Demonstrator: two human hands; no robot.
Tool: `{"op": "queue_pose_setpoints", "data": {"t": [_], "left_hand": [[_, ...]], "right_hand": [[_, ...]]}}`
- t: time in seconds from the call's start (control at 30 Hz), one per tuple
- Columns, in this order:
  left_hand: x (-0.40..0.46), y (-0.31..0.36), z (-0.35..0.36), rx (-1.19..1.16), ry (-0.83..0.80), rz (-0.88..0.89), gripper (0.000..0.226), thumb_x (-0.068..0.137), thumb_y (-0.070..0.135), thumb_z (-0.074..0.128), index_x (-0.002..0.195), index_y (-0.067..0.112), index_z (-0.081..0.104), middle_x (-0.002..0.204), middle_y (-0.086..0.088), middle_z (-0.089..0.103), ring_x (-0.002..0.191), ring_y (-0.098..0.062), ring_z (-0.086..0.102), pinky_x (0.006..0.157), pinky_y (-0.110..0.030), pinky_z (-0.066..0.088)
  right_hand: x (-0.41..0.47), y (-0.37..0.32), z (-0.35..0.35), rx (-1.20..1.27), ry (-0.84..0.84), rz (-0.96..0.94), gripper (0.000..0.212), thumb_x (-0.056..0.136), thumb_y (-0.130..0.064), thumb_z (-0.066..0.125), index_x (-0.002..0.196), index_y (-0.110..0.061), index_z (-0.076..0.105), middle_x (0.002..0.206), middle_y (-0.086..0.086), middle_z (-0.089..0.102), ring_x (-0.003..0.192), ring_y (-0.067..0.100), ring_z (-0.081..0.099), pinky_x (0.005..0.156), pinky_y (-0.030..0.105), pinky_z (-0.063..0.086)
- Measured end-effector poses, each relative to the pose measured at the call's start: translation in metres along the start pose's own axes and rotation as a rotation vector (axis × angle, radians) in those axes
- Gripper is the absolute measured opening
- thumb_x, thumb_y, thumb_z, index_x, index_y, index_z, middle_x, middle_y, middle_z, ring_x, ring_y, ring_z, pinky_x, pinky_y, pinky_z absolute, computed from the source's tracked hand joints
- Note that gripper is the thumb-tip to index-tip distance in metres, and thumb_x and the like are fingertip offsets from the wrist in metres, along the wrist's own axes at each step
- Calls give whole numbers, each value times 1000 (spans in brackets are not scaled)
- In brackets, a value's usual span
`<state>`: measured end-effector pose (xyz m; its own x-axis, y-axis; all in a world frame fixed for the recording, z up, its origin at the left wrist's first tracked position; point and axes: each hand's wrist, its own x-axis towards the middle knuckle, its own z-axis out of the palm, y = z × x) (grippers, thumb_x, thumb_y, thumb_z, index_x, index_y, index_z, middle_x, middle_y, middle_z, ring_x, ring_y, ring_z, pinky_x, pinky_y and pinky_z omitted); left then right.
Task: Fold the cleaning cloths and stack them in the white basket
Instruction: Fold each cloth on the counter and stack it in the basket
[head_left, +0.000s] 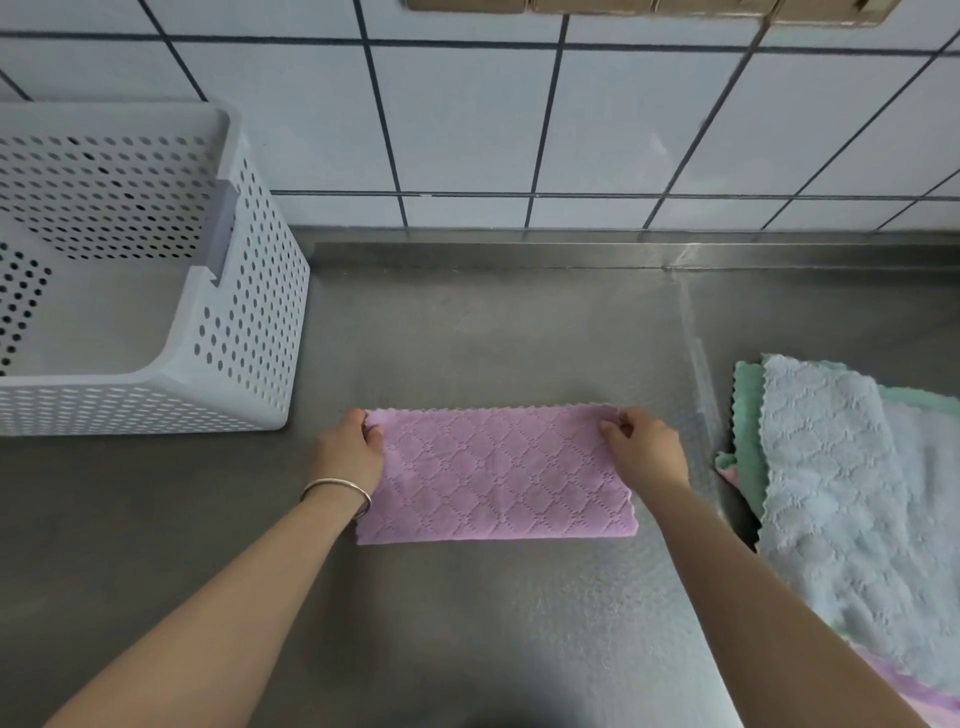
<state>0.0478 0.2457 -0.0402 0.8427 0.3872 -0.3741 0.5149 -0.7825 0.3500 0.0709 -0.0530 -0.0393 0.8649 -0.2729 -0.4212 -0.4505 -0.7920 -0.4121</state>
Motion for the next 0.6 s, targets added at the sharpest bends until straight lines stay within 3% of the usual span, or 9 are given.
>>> {"op": "queue_pose_setpoints", "data": {"t": [0.1,0.27,0.37,0.43,0.5,0.6], "left_hand": [[-1,0,0,12,5,-5,29,96,22,41,116,5,54,113,-24,62,103,-41,56,82,-38,44],[3,1,1,28,16,-19,34,96,33,39,113,9,57,110,-24,63,101,-40,58,79,-37,44],[-2,1,-3,51,168,-20,30,90,37,52,103,11,57,103,-21,63,96,-40,58,73,-37,43],[-7,-2,5,79,320,152,34,76,27,70,102,9,57,106,-21,58,96,-40,54,76,-42,44],[-19,6,15,171,356,443,41,73,31,66,110,16,56,118,-14,57,103,-35,53,86,-44,39],[-43,24,38,395,79,774,59,82,52,34,131,22,49,140,-2,48,129,-28,46,104,-47,20]], "right_hand": [[1,-4,0,-29,12,43,33,92,-35,51,115,-13,61,110,14,66,105,33,58,80,35,45],[0,-10,0,-35,29,117,31,90,-38,55,108,-14,60,110,14,65,104,33,58,80,35,45],[-9,-11,-1,42,72,182,33,88,-38,58,107,-10,52,108,15,64,101,34,59,76,35,42],[-16,-9,1,54,88,200,37,88,-38,57,110,-10,48,111,13,61,101,33,58,78,37,43],[-25,-4,5,56,88,212,40,88,-39,55,114,-9,48,116,12,56,104,32,56,82,40,44],[-37,4,13,19,33,246,43,87,-39,50,117,-9,51,118,10,55,107,29,53,86,38,42]]}}
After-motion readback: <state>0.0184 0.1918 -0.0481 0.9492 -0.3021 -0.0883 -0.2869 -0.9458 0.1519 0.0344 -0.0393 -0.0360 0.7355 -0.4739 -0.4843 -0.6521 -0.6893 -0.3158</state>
